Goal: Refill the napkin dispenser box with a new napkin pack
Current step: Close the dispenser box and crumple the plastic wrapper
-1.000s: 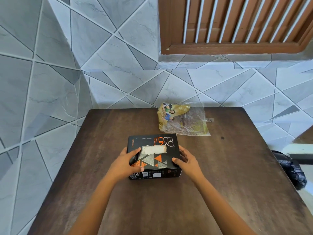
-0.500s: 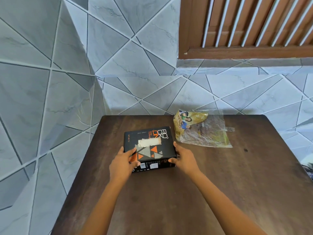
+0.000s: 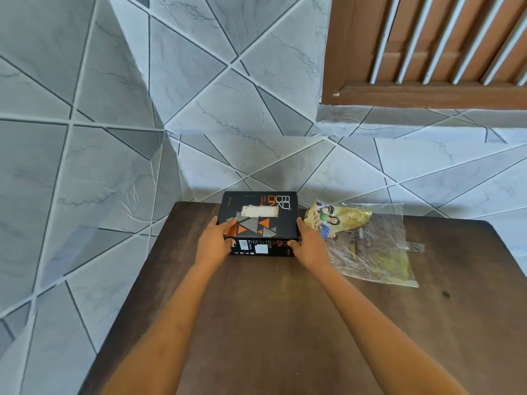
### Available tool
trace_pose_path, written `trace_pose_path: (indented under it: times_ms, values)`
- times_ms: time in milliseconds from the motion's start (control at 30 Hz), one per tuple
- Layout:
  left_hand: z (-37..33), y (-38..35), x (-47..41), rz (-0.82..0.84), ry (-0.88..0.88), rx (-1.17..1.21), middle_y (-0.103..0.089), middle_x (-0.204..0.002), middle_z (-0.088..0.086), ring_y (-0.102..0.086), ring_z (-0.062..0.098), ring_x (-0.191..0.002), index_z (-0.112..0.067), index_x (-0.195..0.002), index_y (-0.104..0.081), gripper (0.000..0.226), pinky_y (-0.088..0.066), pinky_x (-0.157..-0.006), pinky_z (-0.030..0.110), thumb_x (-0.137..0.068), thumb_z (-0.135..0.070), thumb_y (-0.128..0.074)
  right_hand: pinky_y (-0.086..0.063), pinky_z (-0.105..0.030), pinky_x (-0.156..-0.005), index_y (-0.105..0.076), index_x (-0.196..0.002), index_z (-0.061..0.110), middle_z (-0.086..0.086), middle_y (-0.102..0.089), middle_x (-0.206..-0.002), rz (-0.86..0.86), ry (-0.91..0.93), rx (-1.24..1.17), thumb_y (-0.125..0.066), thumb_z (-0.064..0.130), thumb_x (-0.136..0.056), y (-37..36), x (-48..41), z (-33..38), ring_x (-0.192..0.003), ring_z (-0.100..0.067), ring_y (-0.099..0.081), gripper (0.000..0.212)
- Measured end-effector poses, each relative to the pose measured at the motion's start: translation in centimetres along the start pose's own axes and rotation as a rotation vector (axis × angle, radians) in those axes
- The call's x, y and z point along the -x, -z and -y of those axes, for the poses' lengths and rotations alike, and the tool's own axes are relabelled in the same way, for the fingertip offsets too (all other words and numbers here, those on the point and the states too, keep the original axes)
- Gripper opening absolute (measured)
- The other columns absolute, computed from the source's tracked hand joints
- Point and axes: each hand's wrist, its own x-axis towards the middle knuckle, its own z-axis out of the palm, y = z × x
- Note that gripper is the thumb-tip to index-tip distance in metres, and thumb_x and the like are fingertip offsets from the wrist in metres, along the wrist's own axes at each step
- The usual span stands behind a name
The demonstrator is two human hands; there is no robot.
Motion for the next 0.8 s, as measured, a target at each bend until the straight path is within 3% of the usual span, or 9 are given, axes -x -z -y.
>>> trace_pose_path:
  times_ms: [167, 233, 367, 467, 533, 600, 700, 800]
  values:
    - [0.1, -0.1, -0.7, 0.019, 0.006, -0.069, -0.019, -0.155, 0.016, -0.031, 0.035, -0.138, -0.029, -0.139, -0.039, 0.059, -0.033, -0.111, 0.046, -0.087, -0.007, -0.058, -0.045, -0.040, -0.097, -0.026, -0.141, 0.006, -0.017, -0.052, -0.133, -0.003, -0.001, -0.067, -0.058, 0.011, -0.085, -0.2, -0.4, -0.1, -0.115, -0.032, -0.053, 0.065]
    - [-0.4, -0.3, 0.2, -0.045, -0.031, -0.101, -0.021, -0.154, 0.018, -0.026, 0.035, -0.140, -0.025, -0.137, -0.043, 0.055, -0.028, -0.114, 0.047, -0.086, -0.012, -0.060, -0.045, -0.039, -0.099, -0.031, -0.140, 0.008, -0.015, -0.051, -0.135, 0.005, 0.021, -0.148, -0.057, 0.011, -0.086, 0.3, 0.3, -0.5, -0.116, -0.030, -0.054, 0.060]
    - [-3.7, -2.1, 3.8, -0.287, -0.296, 0.045, -0.051, -0.136, 0.014, -0.043, 0.030, -0.128, -0.014, -0.116, -0.063, 0.033, -0.034, -0.106, 0.039, -0.085, -0.007, -0.059, -0.048, -0.037, -0.094, -0.052, -0.126, 0.007, -0.016, -0.062, -0.122, -0.168, -0.008, -0.256, -0.055, 0.012, -0.086, 2.7, 2.3, -2.9, -0.109, -0.028, -0.061, 0.041]
    - [-7.8, -5.2, 6.5, -0.114, -0.478, 0.126, -0.057, -0.129, 0.004, -0.049, 0.020, -0.122, -0.015, -0.114, -0.064, 0.028, -0.032, -0.099, 0.022, -0.088, -0.011, -0.056, -0.049, -0.033, -0.081, -0.057, -0.121, 0.009, -0.015, -0.067, -0.113, -0.272, -0.093, -0.181, -0.054, 0.020, -0.084, 5.2, 3.6, -6.7, -0.099, -0.029, -0.064, 0.038]
    - [-9.7, -7.8, 6.6, 0.066, -0.528, 0.092, -0.052, -0.135, 0.003, -0.044, 0.019, -0.127, -0.017, -0.123, -0.058, 0.033, -0.029, -0.103, 0.021, -0.090, -0.017, -0.053, -0.047, -0.032, -0.076, -0.054, -0.124, 0.010, -0.018, -0.066, -0.113, -0.255, -0.178, -0.096, -0.055, 0.018, -0.084, 6.5, 4.2, -9.2, -0.099, -0.033, -0.062, 0.040]
    - [-11.8, -10.5, 5.5, 0.207, -0.524, 0.013, -0.040, -0.145, 0.008, -0.035, 0.023, -0.135, -0.020, -0.134, -0.046, 0.043, -0.029, -0.110, 0.031, -0.091, -0.024, -0.051, -0.045, -0.036, -0.087, -0.049, -0.128, 0.011, -0.018, -0.059, -0.124, -0.219, -0.223, 0.009, -0.055, 0.017, -0.084, 7.5, 4.6, -11.8, -0.112, -0.034, -0.055, 0.045]
    - [-14.4, -13.2, 3.1, 0.304, -0.406, -0.197, -0.013, -0.156, 0.016, -0.021, 0.035, -0.141, -0.025, -0.145, -0.025, 0.059, -0.031, -0.110, 0.043, -0.091, -0.032, -0.050, -0.030, -0.043, -0.108, -0.032, -0.138, 0.014, -0.014, -0.032, -0.148, -0.087, -0.305, 0.236, -0.051, 0.028, -0.087, 8.2, 5.2, -15.2, -0.137, -0.031, -0.027, 0.056]
    - [-15.6, -15.2, 0.7, 0.316, -0.264, -0.318, -0.009, -0.154, 0.021, -0.027, 0.041, -0.137, -0.027, -0.145, -0.019, 0.062, -0.039, -0.103, 0.047, -0.091, -0.035, -0.047, -0.014, -0.042, -0.116, -0.020, -0.143, 0.018, -0.012, -0.011, -0.156, 0.029, -0.347, 0.321, -0.045, 0.036, -0.091, 8.0, 5.7, -17.7, -0.144, -0.028, -0.006, 0.060]
